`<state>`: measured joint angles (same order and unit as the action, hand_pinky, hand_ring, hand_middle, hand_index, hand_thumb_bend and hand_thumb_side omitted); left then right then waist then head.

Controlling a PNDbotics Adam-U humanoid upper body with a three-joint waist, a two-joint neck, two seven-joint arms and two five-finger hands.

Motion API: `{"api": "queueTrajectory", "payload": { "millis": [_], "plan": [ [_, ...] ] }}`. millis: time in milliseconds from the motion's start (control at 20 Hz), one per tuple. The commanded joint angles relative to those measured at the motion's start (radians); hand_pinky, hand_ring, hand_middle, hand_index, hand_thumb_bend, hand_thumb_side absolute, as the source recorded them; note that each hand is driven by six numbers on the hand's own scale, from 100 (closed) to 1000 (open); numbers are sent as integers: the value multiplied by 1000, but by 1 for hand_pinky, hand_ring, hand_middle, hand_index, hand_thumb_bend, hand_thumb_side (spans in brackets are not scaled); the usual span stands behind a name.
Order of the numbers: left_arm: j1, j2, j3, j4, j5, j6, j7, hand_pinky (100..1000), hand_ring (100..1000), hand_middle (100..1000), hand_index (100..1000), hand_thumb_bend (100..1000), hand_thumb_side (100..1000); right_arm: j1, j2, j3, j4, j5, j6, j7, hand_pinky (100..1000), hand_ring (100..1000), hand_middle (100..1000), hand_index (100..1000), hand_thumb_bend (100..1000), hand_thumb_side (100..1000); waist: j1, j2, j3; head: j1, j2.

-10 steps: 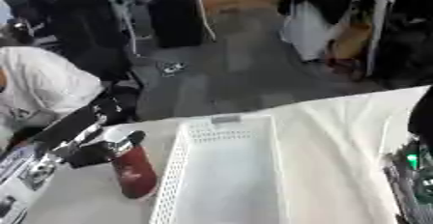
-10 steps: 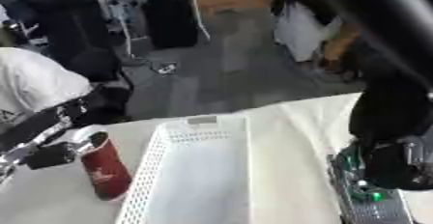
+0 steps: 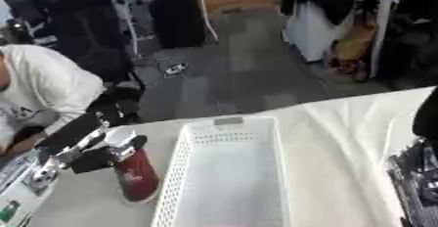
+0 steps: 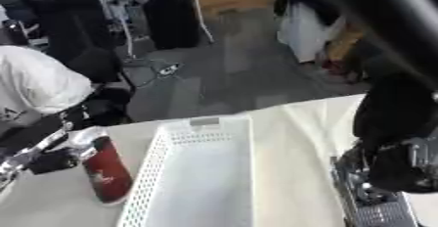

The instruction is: Pick up objects on the table and place them in the box.

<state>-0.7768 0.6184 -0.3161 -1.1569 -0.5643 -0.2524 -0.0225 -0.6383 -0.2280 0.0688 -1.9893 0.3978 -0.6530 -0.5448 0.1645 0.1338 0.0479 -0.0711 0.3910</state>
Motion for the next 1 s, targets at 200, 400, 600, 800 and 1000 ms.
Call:
{"api": "queueTrajectory", "payload": {
  "millis": [200, 400, 600, 800, 1000],
  "plan": [
    [-15, 7, 23, 25, -12, -10, -2, 1000, 1000, 1000, 1000, 370, 1000, -16, 5, 0, -11, -3, -19, -15, 247, 352, 371, 455, 100, 1000, -7, -10, 0, 5, -9],
    [-17, -1, 27, 46, -25, -18, 0, 1000, 1000, 1000, 1000, 369, 1000, -17, 6, 0, -11, -3, -20, -15, 247, 352, 371, 455, 100, 1000, -9, -8, -1, 5, -12],
    [-22, -10, 34, 68, -35, -24, 4, 1000, 1000, 1000, 1000, 364, 1000, -17, 7, 0, -11, -4, -20, -15, 247, 352, 371, 455, 100, 1000, -10, -7, -1, 6, -15],
    [-29, -20, 43, 95, -44, -31, 9, 1000, 1000, 1000, 1000, 360, 1000, -17, 8, 0, -11, -4, -20, -15, 246, 351, 371, 455, 100, 1000, -12, -6, -1, 7, -13],
    [-35, -23, 51, 112, -48, -37, 12, 1000, 1000, 1000, 1000, 360, 1000, -17, 8, 0, -11, -5, -20, -15, 246, 351, 371, 455, 100, 1000, -12, -5, 0, 7, -12]
  ]
}}
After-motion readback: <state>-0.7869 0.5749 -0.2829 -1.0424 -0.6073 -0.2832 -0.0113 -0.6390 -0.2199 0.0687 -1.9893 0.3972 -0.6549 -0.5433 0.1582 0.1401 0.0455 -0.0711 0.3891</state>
